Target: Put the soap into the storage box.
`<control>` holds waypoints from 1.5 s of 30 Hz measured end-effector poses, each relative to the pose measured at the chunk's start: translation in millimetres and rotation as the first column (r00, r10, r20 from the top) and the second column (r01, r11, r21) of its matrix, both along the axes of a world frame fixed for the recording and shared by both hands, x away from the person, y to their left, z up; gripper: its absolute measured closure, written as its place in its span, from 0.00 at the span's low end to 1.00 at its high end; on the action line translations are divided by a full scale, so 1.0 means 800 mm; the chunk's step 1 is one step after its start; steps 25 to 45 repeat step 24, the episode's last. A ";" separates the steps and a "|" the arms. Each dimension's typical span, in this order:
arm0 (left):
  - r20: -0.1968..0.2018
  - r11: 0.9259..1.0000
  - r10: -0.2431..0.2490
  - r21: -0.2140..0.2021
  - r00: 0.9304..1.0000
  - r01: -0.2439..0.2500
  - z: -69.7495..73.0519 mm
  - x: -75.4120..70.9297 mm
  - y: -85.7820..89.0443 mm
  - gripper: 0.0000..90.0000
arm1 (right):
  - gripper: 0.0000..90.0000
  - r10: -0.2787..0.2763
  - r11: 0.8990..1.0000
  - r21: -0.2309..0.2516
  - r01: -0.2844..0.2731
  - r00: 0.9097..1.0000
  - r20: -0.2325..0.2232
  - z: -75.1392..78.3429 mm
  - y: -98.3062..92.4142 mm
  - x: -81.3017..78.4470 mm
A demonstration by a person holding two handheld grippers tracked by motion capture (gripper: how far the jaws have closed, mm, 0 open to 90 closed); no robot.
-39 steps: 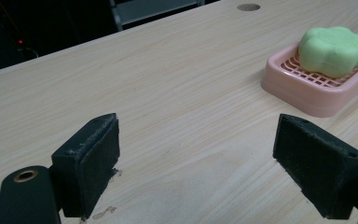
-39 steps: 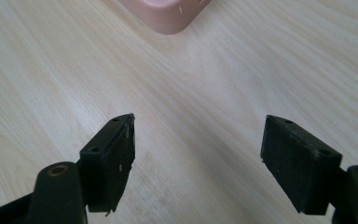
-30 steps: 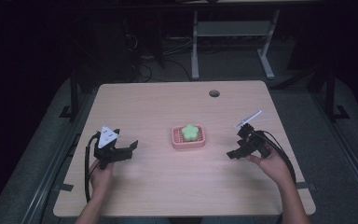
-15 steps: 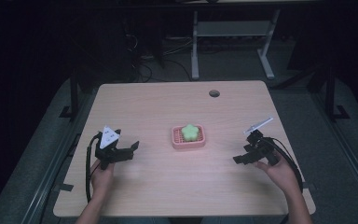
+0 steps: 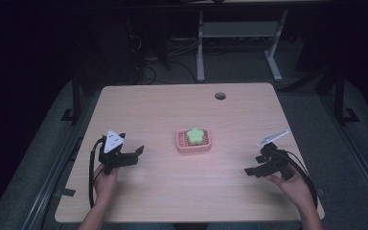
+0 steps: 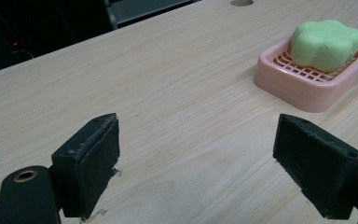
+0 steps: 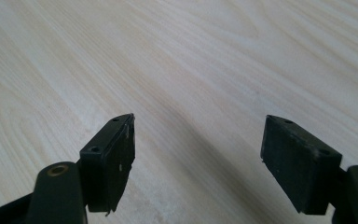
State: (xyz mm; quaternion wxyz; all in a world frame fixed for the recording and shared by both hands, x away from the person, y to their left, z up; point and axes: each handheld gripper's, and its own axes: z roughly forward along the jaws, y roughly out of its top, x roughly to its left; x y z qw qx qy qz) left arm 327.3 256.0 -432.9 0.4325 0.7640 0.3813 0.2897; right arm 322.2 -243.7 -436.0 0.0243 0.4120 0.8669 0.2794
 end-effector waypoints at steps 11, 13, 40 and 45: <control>-0.002 1.000 -0.010 0.012 1.000 0.010 0.000 -0.001 -0.003 0.16 | 0.29 -0.015 1.000 0.021 0.015 1.000 0.017 -0.007 -0.008 -0.023; -0.003 1.000 -0.011 0.013 1.000 0.011 0.000 -0.001 -0.003 0.16 | 0.29 -0.012 1.000 0.025 0.011 1.000 0.028 -0.008 -0.009 -0.028; -0.006 1.000 -0.021 0.011 1.000 0.021 -0.001 -0.002 -0.008 0.16 | 0.29 -0.054 0.998 0.047 0.048 0.991 0.122 -0.014 -0.013 -0.064; -0.006 1.000 -0.021 0.011 1.000 0.021 -0.001 -0.002 -0.008 0.16 | 0.29 -0.054 0.998 0.047 0.048 0.991 0.122 -0.014 -0.013 -0.064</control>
